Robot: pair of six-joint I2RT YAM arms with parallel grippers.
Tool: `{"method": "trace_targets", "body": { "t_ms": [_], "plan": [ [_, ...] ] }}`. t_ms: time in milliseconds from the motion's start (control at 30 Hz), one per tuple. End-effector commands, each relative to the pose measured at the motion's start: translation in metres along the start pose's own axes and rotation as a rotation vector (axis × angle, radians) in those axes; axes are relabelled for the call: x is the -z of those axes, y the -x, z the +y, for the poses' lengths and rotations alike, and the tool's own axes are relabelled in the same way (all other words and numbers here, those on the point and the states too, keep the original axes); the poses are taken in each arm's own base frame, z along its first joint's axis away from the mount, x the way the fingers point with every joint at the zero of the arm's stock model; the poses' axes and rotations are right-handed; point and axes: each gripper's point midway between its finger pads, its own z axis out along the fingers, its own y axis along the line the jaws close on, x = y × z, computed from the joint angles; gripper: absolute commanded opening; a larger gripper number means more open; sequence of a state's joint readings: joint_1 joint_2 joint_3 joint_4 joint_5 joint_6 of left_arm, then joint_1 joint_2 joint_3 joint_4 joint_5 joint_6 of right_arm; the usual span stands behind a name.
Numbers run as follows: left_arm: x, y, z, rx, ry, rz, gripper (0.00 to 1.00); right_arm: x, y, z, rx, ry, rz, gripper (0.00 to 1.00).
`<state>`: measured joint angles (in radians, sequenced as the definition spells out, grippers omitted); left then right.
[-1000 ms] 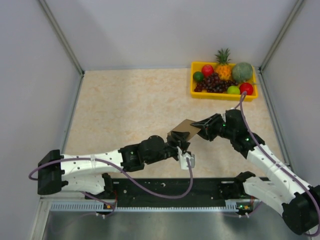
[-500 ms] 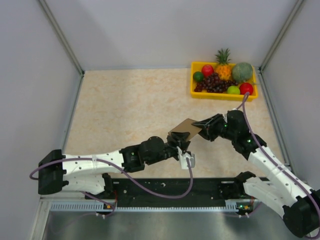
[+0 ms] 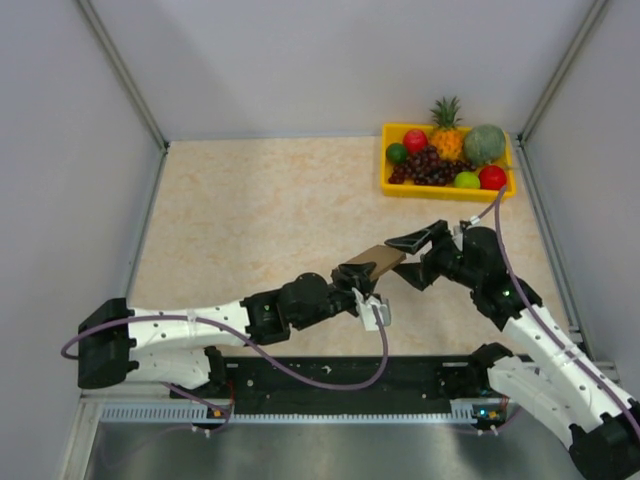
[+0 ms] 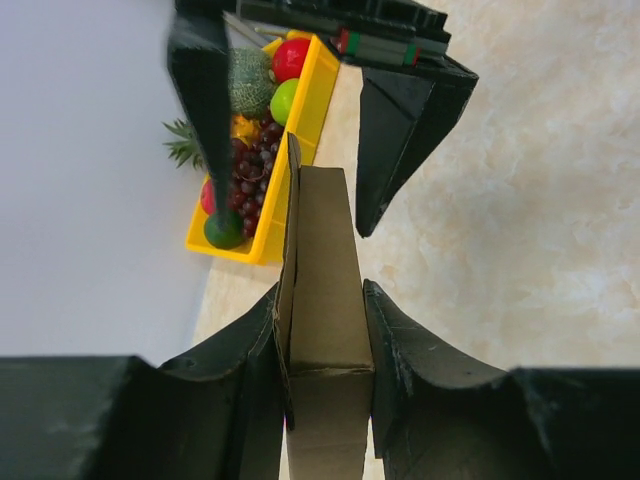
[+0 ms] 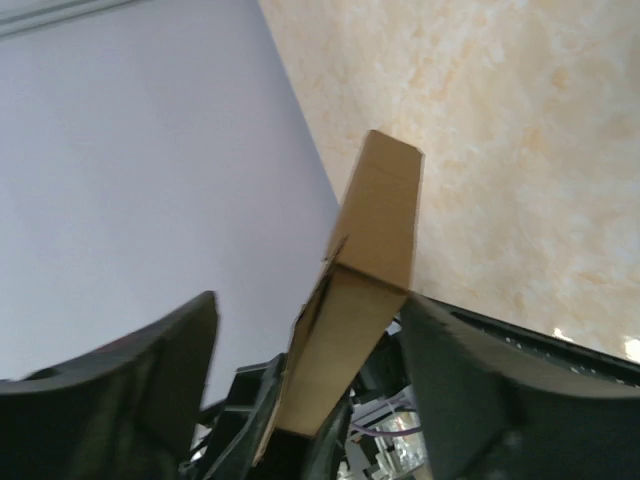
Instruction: Fold the paper box
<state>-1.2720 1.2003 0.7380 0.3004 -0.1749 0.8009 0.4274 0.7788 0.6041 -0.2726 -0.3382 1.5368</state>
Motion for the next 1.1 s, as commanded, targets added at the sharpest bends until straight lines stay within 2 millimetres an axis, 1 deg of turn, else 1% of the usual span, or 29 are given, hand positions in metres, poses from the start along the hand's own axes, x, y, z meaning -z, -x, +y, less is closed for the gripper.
{"method": "trace_targets", "body": {
  "t_ms": [0,33,100,133,167,200,233,267,300,333,367,400,433,467,500,533,567,600,633,667,700,733,767,800,833,900,933,1000,1067],
  "plan": [
    [0.008,0.009,0.016,0.101,0.087,-0.049,0.36,0.010,-0.001,0.024,0.195,0.137,-0.023,0.82],
    [0.008,0.009,0.015,0.115,0.088,-0.051,0.37,0.012,-0.001,0.026,0.236,0.143,-0.029,0.94],
    [0.010,0.009,0.011,0.164,0.082,-0.059,0.36,0.012,0.000,0.017,0.341,0.126,-0.034,0.99],
    [0.012,0.011,0.013,0.185,0.090,-0.072,0.36,0.014,-0.001,0.014,0.377,0.128,-0.031,0.99],
    [0.014,0.007,0.008,0.224,0.085,-0.070,0.37,0.017,-0.001,0.011,0.407,0.125,-0.039,0.99],
    [0.015,0.005,0.007,0.249,0.085,-0.072,0.37,0.019,0.001,0.000,0.469,0.095,-0.045,0.99],
    [0.019,0.007,0.008,0.276,0.090,-0.090,0.38,0.022,0.003,-0.006,0.505,0.083,-0.057,0.99],
    [0.021,0.003,0.003,0.336,0.079,-0.092,0.38,0.031,0.005,-0.010,0.555,0.094,-0.086,0.99],
    [0.023,0.002,0.002,0.370,0.062,-0.108,0.38,0.035,0.008,-0.019,0.630,0.078,-0.106,0.99],
    [0.028,0.004,0.005,0.410,0.064,-0.127,0.39,0.039,0.011,-0.033,0.655,0.047,-0.120,0.99],
    [0.030,0.000,-0.002,0.487,0.047,-0.136,0.39,0.040,0.014,-0.047,0.687,0.037,-0.134,0.99],
    [0.032,-0.003,-0.002,0.517,0.024,-0.150,0.39,0.048,0.012,-0.045,0.763,0.085,-0.158,0.99],
    [0.037,0.001,-0.002,0.547,0.000,-0.180,0.39,0.048,0.014,-0.054,0.792,0.085,-0.165,0.99],
    [0.041,-0.003,-0.008,0.606,-0.022,-0.180,0.39,0.050,0.014,-0.054,0.825,0.099,-0.174,0.99],
    [0.044,-0.010,-0.002,0.635,-0.010,-0.187,0.39,0.051,0.015,-0.056,0.887,0.102,-0.180,0.99],
    [0.052,0.000,-0.003,0.657,-0.052,-0.248,0.39,0.050,0.012,-0.051,0.933,0.132,-0.166,0.97],
    [0.057,-0.005,-0.010,0.718,-0.076,-0.255,0.39,0.049,0.009,-0.048,0.978,0.151,-0.146,0.95],
    [0.062,-0.008,-0.001,0.739,-0.063,-0.283,0.40,0.042,0.009,-0.050,1.054,0.137,-0.111,0.94],
    [0.071,0.002,-0.002,0.744,-0.109,-0.336,0.40,0.043,-0.002,-0.037,1.106,0.197,-0.064,0.92],
    [0.074,-0.004,-0.001,0.769,-0.116,-0.337,0.40,0.040,-0.004,-0.034,1.177,0.208,-0.032,0.90],
    [0.078,-0.003,-0.002,0.792,-0.136,-0.345,0.40,0.032,-0.007,-0.036,1.198,0.197,0.032,0.87],
    [0.086,0.004,-0.004,0.791,-0.182,-0.376,0.40,0.034,-0.019,-0.024,1.233,0.253,0.098,0.81],
    [0.089,0.002,-0.001,0.816,-0.184,-0.376,0.40,0.032,-0.021,-0.021,1.279,0.271,0.123,0.79],
    [0.091,0.004,-0.001,0.826,-0.194,-0.382,0.40,0.030,-0.024,-0.017,1.286,0.285,0.147,0.77],
    [0.094,0.007,0.000,0.831,-0.204,-0.395,0.40,0.025,-0.026,-0.011,1.285,0.293,0.186,0.70],
    [0.099,0.014,-0.001,0.849,-0.239,-0.420,0.40,0.023,-0.032,-0.001,1.315,0.330,0.233,0.60],
    [0.101,0.018,0.002,0.848,-0.241,-0.442,0.39,0.025,-0.037,0.009,1.329,0.369,0.255,0.53],
    [0.103,0.020,0.003,0.872,-0.244,-0.455,0.38,0.022,-0.038,0.012,1.338,0.380,0.272,0.49],
    [0.104,0.022,0.001,0.881,-0.261,-0.457,0.36,0.023,-0.044,0.014,1.336,0.423,0.306,0.46]
  ]
}}
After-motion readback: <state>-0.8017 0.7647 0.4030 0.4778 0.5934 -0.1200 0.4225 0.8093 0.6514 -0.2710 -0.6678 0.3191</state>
